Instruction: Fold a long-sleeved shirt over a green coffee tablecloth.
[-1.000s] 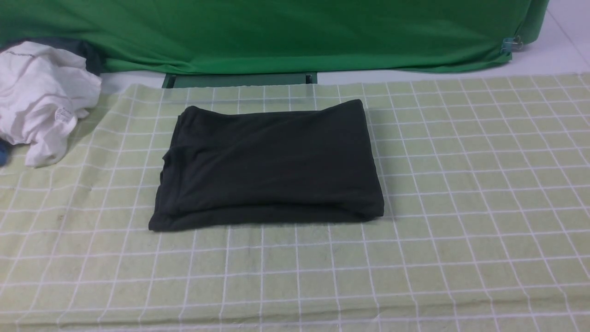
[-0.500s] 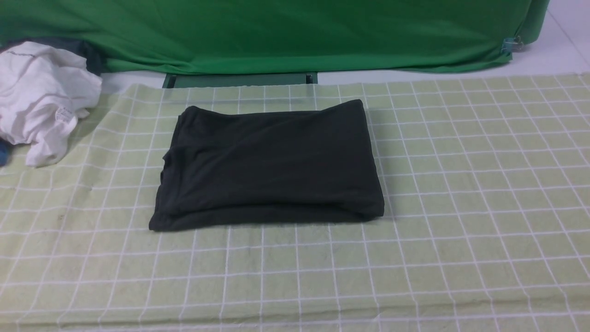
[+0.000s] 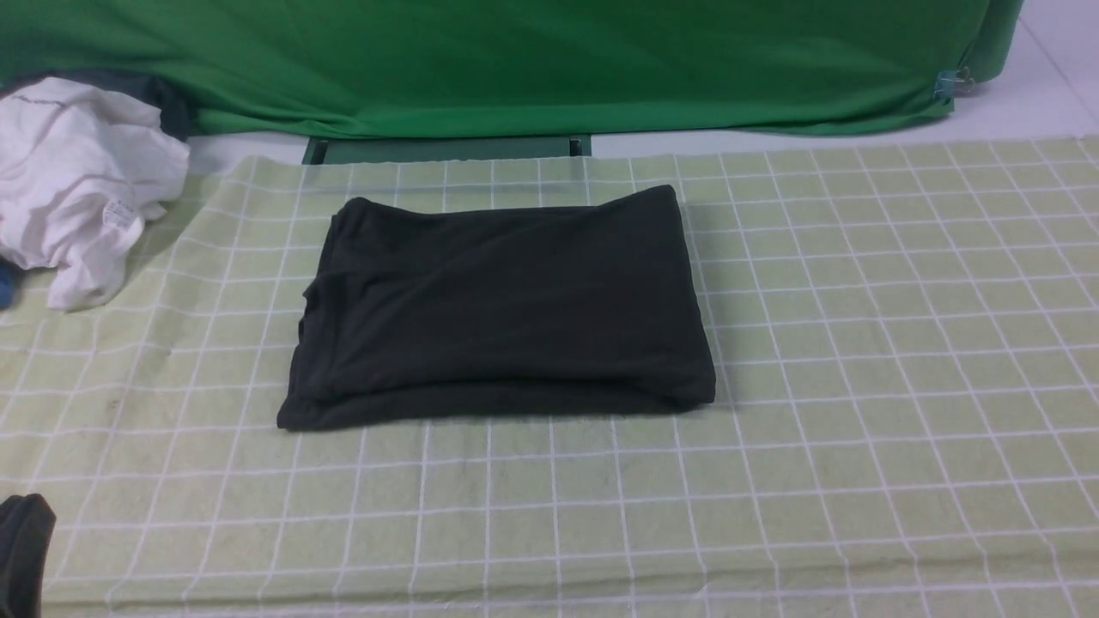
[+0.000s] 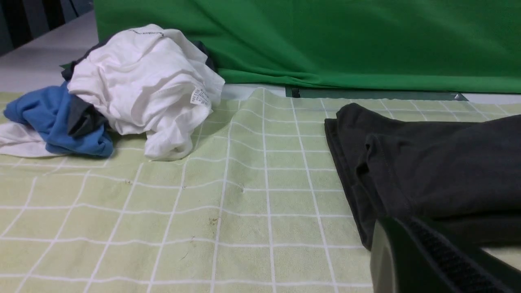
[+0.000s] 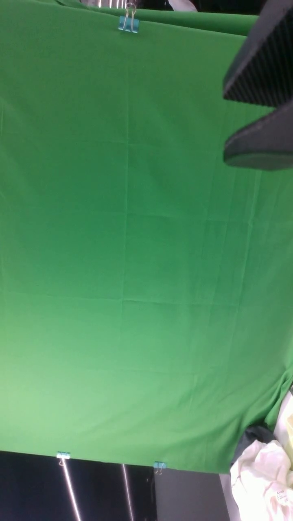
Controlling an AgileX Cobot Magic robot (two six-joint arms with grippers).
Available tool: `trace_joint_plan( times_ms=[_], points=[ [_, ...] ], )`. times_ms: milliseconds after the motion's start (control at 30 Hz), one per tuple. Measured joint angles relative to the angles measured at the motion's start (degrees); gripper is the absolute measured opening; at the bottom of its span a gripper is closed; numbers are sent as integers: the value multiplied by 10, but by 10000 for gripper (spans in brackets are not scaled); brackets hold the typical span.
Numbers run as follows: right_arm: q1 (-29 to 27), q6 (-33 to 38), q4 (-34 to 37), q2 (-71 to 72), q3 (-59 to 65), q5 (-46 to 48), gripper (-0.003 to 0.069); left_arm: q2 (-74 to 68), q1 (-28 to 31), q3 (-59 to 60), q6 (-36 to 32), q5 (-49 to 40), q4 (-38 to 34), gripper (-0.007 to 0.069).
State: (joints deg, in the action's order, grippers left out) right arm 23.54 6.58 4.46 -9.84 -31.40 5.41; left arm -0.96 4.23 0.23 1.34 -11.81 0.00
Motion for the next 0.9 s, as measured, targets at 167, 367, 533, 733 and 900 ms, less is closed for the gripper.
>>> trace_joint_plan(
  times_ms=[167, 367, 533, 733, 900],
  points=[
    [0, 0, 0, 0, 0, 0, 185, 0, 0, 0, 0, -6, 0, 14],
    [0, 0, 0, 0, 0, 0, 199, 1, 0, 0, 0, -6, 0, 14],
    [0, 0, 0, 0, 0, 0, 213, 1, 0, 0, 0, -6, 0, 14],
    [0, 0, 0, 0, 0, 0, 226, 1, 0, 0, 0, -6, 0, 14],
    [0, 0, 0, 0, 0, 0, 234, 1, 0, 0, 0, -6, 0, 14]
  ],
)
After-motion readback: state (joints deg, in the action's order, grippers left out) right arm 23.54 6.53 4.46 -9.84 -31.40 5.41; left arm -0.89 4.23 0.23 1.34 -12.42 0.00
